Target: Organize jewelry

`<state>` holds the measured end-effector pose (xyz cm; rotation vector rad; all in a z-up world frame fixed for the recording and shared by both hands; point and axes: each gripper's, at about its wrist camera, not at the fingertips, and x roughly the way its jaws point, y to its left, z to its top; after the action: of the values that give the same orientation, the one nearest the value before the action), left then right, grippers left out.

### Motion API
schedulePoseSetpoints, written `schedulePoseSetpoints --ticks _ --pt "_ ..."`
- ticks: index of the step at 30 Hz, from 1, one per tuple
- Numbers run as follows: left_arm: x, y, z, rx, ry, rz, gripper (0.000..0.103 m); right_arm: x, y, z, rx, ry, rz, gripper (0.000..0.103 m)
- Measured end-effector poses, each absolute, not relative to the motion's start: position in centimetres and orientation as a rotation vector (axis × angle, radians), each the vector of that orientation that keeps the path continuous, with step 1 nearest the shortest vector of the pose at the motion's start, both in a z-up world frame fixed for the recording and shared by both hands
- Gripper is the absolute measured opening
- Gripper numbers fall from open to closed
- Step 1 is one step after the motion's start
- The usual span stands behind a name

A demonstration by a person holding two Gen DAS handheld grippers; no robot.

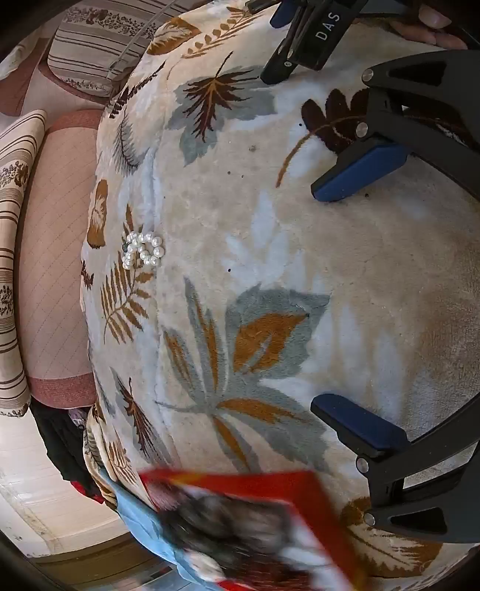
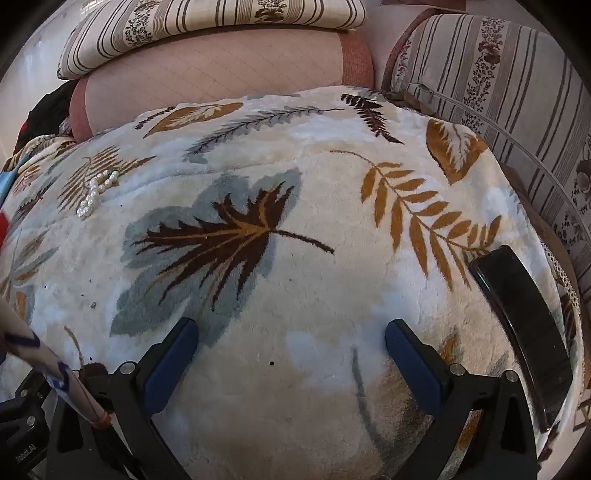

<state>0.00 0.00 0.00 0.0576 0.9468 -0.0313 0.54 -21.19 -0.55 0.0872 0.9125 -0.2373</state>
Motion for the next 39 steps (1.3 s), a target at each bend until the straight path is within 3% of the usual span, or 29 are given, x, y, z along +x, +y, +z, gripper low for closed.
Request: schedulePoseSetpoints --ticks 39 --pt "0.13 0.14 0.05 0.060 0.949 -0.025 0.103 0.65 -20.94 -0.62 0.076 0.918 -0.244 0.103"
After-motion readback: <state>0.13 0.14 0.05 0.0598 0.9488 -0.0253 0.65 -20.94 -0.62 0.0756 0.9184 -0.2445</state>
